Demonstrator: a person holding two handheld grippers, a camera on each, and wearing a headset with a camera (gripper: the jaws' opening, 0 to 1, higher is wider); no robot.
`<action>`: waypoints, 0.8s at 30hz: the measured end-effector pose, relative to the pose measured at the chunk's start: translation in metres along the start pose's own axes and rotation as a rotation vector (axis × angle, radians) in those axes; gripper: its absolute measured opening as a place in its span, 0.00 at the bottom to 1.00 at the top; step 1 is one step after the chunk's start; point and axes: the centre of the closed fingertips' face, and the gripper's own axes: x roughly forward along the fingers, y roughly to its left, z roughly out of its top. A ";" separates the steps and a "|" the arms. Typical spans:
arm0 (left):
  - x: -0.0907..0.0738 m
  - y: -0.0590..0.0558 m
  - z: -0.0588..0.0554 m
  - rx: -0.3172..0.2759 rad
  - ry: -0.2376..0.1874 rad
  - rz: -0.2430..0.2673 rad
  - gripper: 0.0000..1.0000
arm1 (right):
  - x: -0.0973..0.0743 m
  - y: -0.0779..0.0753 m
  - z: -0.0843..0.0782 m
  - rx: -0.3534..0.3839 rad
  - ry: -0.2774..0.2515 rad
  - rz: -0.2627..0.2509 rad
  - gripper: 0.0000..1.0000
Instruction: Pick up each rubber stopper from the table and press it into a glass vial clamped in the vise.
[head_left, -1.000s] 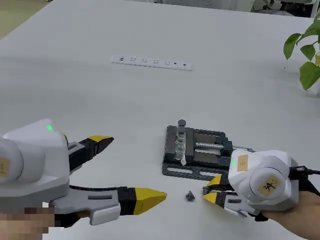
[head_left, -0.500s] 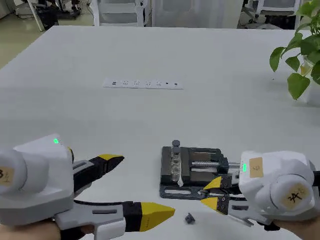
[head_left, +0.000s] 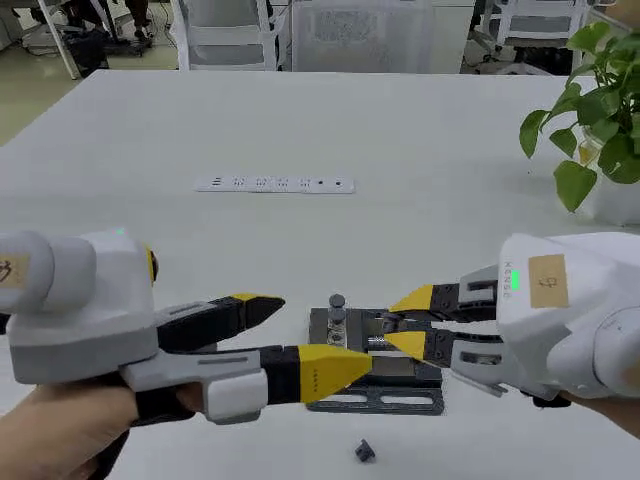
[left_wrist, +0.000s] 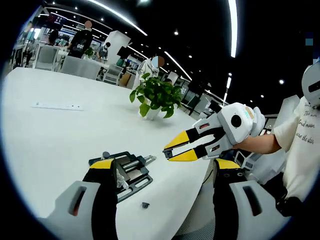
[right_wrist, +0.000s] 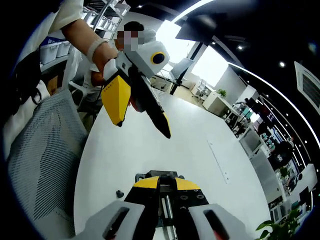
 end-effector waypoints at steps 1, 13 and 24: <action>0.001 -0.001 0.001 -0.008 0.000 -0.013 0.76 | -0.001 0.000 0.002 -0.009 -0.004 -0.003 0.05; 0.014 -0.013 -0.001 -0.181 -0.013 -0.153 0.40 | -0.010 0.002 0.027 -0.122 -0.043 -0.027 0.05; 0.020 -0.027 -0.001 -0.251 -0.032 -0.202 0.25 | -0.012 0.005 0.042 -0.168 -0.076 -0.027 0.05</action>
